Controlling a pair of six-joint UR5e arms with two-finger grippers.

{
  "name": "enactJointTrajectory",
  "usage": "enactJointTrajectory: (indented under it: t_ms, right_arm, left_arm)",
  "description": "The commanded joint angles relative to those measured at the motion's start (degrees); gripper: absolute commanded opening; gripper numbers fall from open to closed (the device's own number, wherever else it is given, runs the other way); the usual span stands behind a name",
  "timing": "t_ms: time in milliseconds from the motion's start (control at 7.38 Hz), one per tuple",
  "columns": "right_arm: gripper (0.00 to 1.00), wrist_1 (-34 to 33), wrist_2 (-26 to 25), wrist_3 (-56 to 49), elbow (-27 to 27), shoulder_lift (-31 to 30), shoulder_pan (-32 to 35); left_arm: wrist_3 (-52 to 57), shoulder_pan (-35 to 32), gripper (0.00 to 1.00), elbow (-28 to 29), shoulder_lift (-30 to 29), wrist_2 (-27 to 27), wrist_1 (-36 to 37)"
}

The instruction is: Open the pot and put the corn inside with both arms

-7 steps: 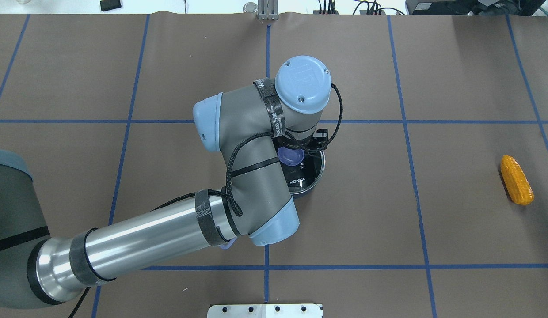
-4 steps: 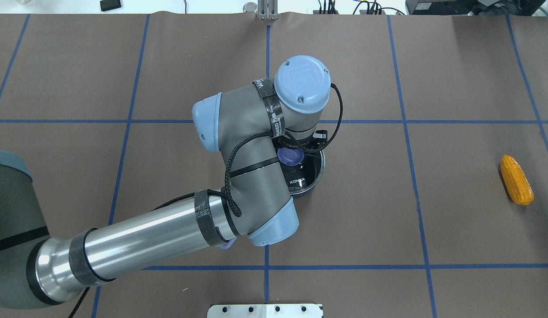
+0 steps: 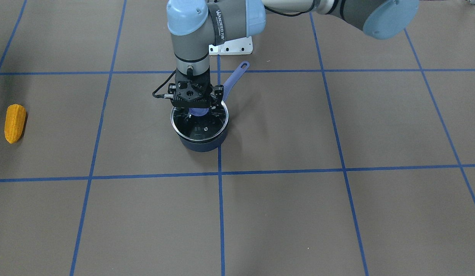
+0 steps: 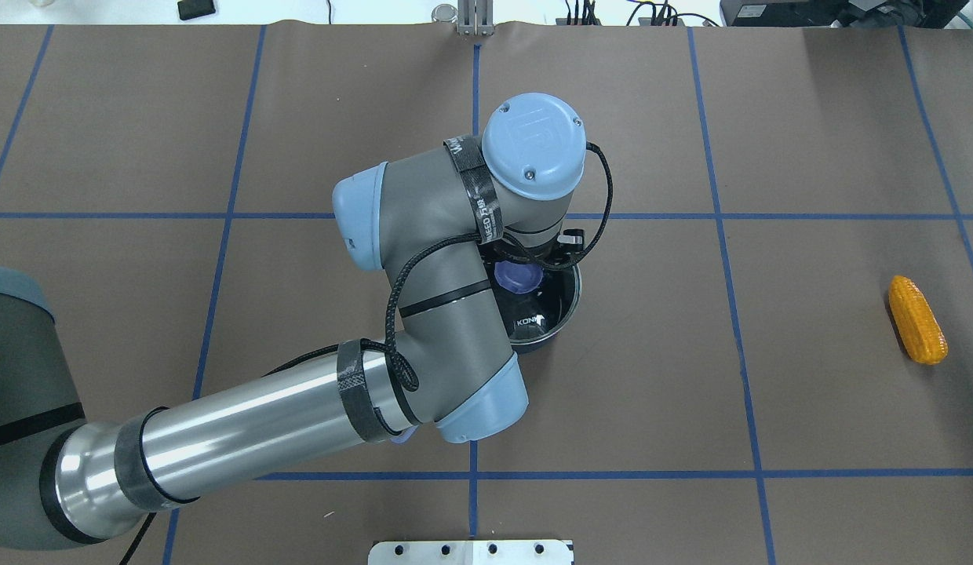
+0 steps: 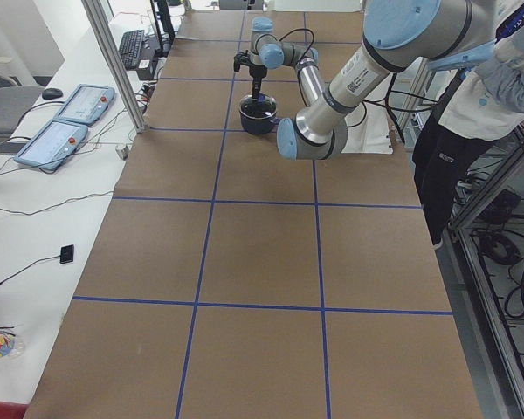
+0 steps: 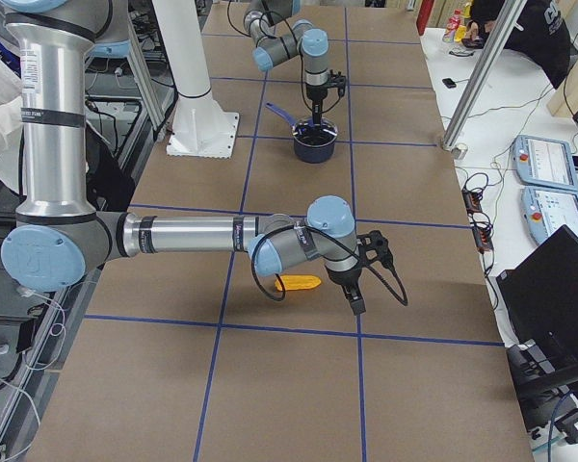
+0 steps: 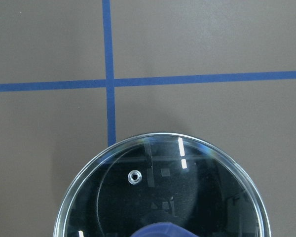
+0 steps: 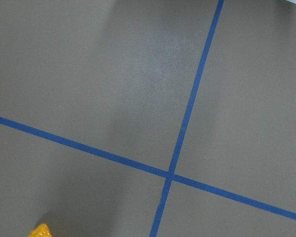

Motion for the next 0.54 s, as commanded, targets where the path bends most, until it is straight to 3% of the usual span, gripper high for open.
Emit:
enactJointTrajectory:
  t_ms: [0,135,406]
  right_arm:
    - [1.00,0.0,0.0,0.0,0.0,0.0,0.0]
    - [1.00,0.0,0.0,0.0,0.0,0.0,0.0]
    - [1.00,0.0,0.0,0.0,0.0,0.0,0.0]
  left_arm:
    - [0.3,-0.3,0.12,-4.1,0.1,-0.1,3.1]
    - [0.5,-0.7,0.11,-7.8,1.3,-0.1,5.6]
    - [9.6,-2.6,0.10,-20.1,12.0,-0.2,6.1]
